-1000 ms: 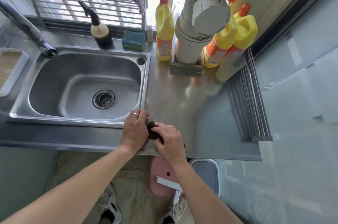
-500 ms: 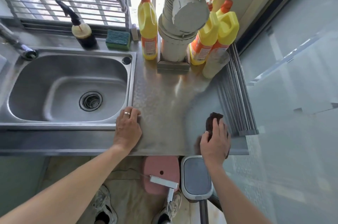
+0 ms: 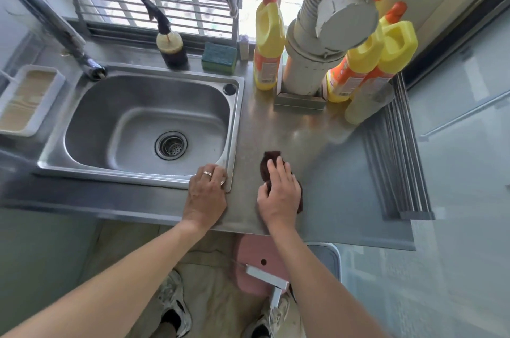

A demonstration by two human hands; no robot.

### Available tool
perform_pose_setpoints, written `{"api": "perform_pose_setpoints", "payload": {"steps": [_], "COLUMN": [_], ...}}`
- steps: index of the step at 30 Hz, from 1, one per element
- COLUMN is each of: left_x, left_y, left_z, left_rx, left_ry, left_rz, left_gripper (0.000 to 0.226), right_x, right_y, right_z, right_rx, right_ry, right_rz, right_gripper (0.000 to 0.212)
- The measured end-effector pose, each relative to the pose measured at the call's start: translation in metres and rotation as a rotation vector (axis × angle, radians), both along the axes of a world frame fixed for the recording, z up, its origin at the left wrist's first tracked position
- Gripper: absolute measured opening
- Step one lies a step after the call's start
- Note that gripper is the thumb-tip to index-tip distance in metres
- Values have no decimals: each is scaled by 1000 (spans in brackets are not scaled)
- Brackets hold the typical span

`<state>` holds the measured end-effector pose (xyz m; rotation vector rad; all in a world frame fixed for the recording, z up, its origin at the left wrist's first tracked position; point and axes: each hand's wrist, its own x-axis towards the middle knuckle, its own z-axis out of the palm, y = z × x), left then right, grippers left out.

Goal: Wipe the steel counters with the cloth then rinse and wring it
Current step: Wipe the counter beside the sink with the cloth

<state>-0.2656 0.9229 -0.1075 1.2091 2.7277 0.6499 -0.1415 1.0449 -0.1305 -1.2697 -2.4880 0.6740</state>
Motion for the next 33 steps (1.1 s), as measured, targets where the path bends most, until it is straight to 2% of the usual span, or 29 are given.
{"api": "perform_pose_setpoints", "payload": {"steps": [5, 9, 13, 15, 20, 23, 27, 29, 33], "left_x": [6, 21, 35, 40, 60, 78, 95, 96, 83], "left_y": [-2, 4, 8, 13, 33, 44, 52, 53, 43], "left_z": [-1, -1, 0, 0, 3, 4, 6, 6, 6], "left_rx": [-50, -30, -24, -38, -50, -60, -128, -121, -110], "left_ry": [16, 12, 28, 41, 68, 21, -17, -26, -18], "left_rz": [-45, -64, -31, -26, -87, -109, -116, -91, 39], "left_gripper": [27, 25, 16, 18, 30, 34, 23, 25, 21], "right_x": [-12, 6, 32, 49, 105, 142, 180, 185, 163], "right_y": [-35, -45, -34, -23, 21, 49, 72, 74, 80], "right_z": [1, -3, 3, 12, 19, 23, 11, 5, 7], "right_rx": [-41, -17, -72, -81, 55, 172, 46, -26, -53], "right_ry": [17, 86, 132, 174, 256, 216, 35, -82, -119], "right_rz": [175, 276, 419, 424, 50, -148, -450, -487, -402], "right_gripper": [63, 45, 40, 35, 41, 43, 53, 56, 63]}}
